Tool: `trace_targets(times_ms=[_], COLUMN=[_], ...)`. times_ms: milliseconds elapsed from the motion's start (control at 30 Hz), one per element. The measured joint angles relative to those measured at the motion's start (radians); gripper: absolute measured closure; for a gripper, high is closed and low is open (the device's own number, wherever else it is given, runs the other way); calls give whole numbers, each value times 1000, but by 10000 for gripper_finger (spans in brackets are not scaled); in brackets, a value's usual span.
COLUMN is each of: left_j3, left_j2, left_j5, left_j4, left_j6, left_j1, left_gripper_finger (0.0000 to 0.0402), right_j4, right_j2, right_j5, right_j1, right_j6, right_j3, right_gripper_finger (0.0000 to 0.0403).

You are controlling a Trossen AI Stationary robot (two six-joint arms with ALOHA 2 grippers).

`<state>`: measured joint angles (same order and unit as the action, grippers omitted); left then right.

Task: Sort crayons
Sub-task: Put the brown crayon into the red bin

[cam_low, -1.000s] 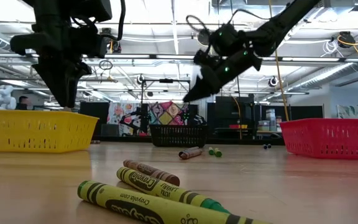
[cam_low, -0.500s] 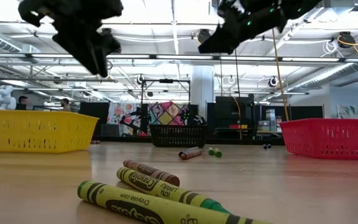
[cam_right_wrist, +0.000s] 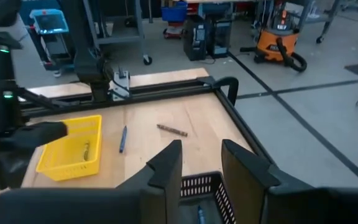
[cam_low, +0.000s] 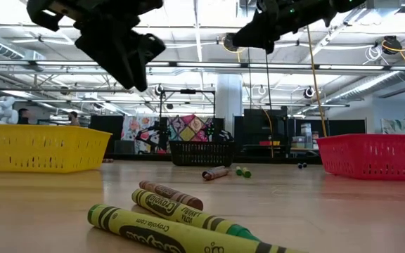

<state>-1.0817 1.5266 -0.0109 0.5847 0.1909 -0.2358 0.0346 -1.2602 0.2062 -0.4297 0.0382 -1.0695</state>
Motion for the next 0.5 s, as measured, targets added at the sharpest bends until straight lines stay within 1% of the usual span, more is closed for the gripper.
trace_targets(times_ms=[167, 267, 433, 500], left_j3=[-73, -99, -120, -121], left_j2=[86, 127, 170, 172], left_j5=[0, 0, -2, -23], left_j4=[3, 0, 1, 0], left_j6=[2, 30, 54, 54], left_j1=[-32, -51, -69, -73], left_gripper_finger=[301, 301, 301, 301], right_j4=[8, 13, 83, 125], right_j2=[0, 2, 43, 68], right_j5=[0, 0, -1, -1], right_j1=[0, 0, 0, 0], right_j6=[1, 1, 4, 3], right_j3=[0, 0, 0, 0], right_gripper_finger=[303, 302, 302, 302])
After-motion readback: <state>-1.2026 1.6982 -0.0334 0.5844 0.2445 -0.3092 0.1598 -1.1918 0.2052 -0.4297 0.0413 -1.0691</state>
